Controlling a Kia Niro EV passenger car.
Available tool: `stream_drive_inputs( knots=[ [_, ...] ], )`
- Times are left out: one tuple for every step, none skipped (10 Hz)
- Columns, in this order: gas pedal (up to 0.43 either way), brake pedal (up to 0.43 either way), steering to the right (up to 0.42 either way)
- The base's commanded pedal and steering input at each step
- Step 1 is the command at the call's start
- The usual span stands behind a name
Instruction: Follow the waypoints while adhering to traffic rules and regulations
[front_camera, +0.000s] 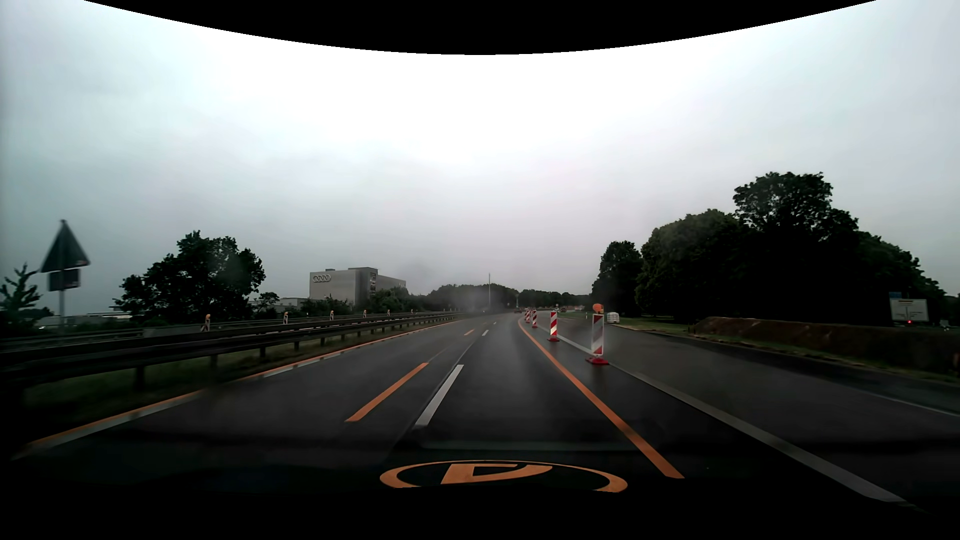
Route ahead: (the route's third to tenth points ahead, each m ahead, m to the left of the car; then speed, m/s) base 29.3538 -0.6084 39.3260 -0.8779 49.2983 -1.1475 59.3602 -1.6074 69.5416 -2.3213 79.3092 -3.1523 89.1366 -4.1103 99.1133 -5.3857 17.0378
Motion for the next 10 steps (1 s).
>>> stream_drive_inputs(
  knots=[
    [0.098, 0.000, 0.003],
    [0.098, 0.000, 0.002],
    [0.098, 0.000, 0.003],
    [0.098, 0.000, 0.003],
    [0.098, 0.000, 0.003],
    [0.098, 0.000, 0.004],
    [0.110, 0.000, 0.004],
    [0.110, 0.000, 0.005],
    [0.110, 0.000, 0.005],
    [0.110, 0.000, 0.004]
  ],
)
